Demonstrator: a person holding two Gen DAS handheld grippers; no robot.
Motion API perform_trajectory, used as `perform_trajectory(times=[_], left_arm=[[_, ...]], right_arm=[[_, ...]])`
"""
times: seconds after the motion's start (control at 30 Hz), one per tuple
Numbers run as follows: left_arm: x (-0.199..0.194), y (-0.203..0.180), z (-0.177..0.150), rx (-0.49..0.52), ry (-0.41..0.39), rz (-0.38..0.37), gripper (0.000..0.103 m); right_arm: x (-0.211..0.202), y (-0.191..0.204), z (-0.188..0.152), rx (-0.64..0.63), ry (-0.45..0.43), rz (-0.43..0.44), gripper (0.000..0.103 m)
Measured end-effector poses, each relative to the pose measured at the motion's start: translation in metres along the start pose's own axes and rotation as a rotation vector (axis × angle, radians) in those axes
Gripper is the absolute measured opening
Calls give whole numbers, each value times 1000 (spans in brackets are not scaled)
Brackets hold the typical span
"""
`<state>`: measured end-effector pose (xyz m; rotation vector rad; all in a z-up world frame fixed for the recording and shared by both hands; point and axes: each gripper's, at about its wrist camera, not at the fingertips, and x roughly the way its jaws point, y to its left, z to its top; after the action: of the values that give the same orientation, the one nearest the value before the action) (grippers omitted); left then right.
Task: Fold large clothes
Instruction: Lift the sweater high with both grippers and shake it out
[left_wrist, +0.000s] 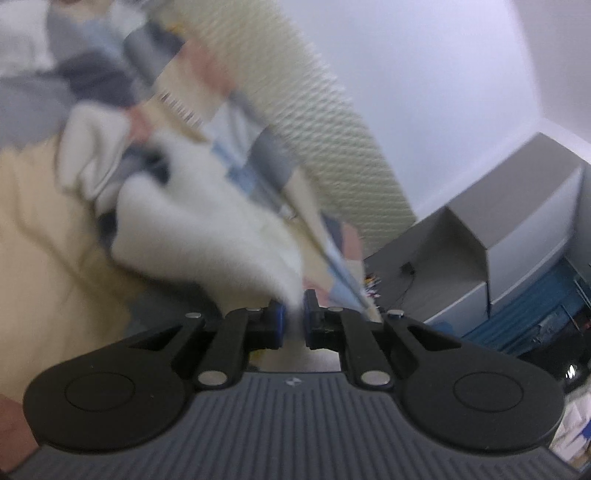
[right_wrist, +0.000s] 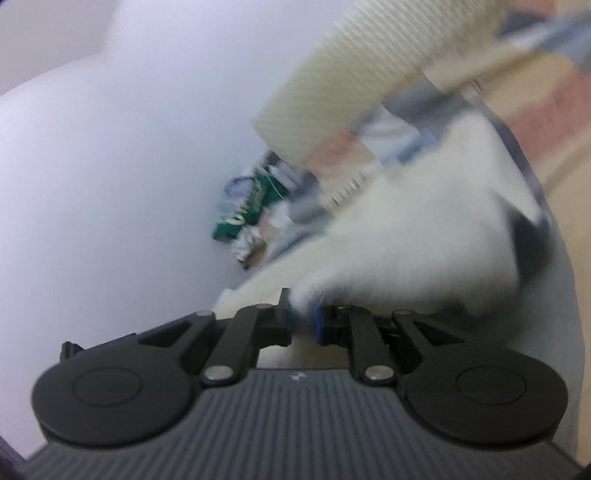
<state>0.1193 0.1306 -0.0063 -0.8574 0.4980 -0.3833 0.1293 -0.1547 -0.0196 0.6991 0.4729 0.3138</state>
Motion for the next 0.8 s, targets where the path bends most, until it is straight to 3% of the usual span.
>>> perform_trajectory(times=[0.3, 0.47, 0.8], left_arm=[[-57, -113, 39, 127, -112, -127, 11], [-99, -197, 79, 237, -185, -195, 11], [-162, -339, 170, 390, -301, -250, 12]], right_arm=[[-59, 94, 74, -170, -113, 54, 14], [-96, 158, 124, -255, -190, 107, 14], [-139, 289, 226, -479, -308, 182, 14]])
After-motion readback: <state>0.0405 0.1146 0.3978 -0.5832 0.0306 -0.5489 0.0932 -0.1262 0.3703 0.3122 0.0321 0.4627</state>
